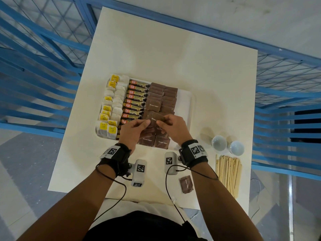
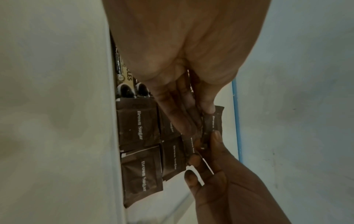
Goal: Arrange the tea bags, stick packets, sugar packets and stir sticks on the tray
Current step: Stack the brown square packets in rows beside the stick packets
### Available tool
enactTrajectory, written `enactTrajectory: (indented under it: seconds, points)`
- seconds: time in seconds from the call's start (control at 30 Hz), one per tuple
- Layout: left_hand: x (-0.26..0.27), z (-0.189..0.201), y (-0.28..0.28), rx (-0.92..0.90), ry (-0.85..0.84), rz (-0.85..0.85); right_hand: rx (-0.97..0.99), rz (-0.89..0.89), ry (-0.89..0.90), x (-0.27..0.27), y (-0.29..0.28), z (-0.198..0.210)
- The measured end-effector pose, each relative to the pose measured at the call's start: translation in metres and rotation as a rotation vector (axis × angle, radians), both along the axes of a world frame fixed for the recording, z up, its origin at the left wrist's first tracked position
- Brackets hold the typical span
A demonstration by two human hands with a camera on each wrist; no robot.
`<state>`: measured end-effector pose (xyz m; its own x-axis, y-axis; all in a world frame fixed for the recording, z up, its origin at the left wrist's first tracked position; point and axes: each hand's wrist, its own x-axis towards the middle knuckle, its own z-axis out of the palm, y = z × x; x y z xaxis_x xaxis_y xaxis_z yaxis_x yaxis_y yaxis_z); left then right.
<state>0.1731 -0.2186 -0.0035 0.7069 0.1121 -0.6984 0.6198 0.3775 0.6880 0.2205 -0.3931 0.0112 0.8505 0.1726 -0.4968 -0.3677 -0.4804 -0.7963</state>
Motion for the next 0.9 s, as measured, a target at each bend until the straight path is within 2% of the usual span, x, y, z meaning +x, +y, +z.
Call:
enactTrajectory:
  seconds: [0.2, 0.33, 0.7, 0.9]
  points:
    - [0.003, -0.004, 0.002, -0.008, 0.04, -0.077, -0.184, -0.085, -0.131, 0.028, -0.008, -0.006]
    - [0.004, -0.007, 0.005, 0.105, 0.053, -0.199, -0.323, -0.083, -0.174, 0.043, -0.013, -0.014]
    - [0.002, -0.011, 0.009, 0.167, 0.066, -0.23, -0.442, -0.1, -0.174, 0.05, -0.008, -0.029]
    - [0.005, -0.007, 0.01, 0.19, 0.044, -0.259, -0.403, -0.179, -0.17, 0.048, -0.007, -0.027]
